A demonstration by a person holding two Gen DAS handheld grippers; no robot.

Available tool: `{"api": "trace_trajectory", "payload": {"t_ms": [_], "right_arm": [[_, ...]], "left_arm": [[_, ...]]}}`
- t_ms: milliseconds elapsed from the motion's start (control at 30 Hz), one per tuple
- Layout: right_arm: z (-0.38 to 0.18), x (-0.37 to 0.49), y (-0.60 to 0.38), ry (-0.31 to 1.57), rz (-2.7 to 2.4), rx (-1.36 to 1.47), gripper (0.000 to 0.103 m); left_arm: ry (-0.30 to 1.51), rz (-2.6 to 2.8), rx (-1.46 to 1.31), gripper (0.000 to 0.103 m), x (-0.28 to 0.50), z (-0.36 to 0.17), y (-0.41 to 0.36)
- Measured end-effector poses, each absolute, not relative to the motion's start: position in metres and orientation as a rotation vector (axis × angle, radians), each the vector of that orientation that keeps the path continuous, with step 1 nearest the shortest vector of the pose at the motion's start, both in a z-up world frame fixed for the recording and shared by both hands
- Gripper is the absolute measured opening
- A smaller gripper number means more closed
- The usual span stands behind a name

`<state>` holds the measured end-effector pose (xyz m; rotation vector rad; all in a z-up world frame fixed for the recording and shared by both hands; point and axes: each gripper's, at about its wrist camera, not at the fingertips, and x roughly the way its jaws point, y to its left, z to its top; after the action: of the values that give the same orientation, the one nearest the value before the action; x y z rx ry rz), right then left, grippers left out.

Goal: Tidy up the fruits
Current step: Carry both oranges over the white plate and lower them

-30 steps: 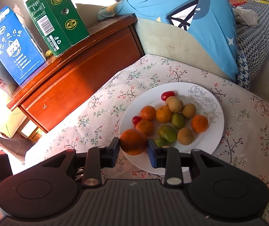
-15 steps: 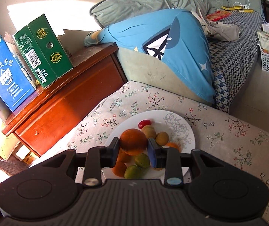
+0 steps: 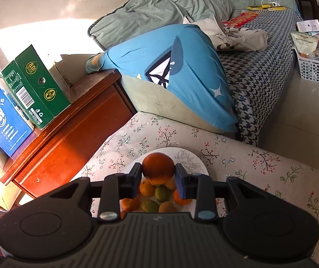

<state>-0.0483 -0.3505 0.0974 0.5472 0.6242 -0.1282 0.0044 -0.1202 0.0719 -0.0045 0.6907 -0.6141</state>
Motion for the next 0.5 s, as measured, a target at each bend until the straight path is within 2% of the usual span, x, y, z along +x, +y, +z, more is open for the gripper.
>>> {"api": "trace_trajectory", "payload": {"t_ms": [500], "right_arm": [[0.069,-0.012,-0.367,0.687,-0.103,0.523,0.032]], "left_arm": [[0.717,-0.755,0.106,0.028,-0.008,0.045,-0.177]]}}
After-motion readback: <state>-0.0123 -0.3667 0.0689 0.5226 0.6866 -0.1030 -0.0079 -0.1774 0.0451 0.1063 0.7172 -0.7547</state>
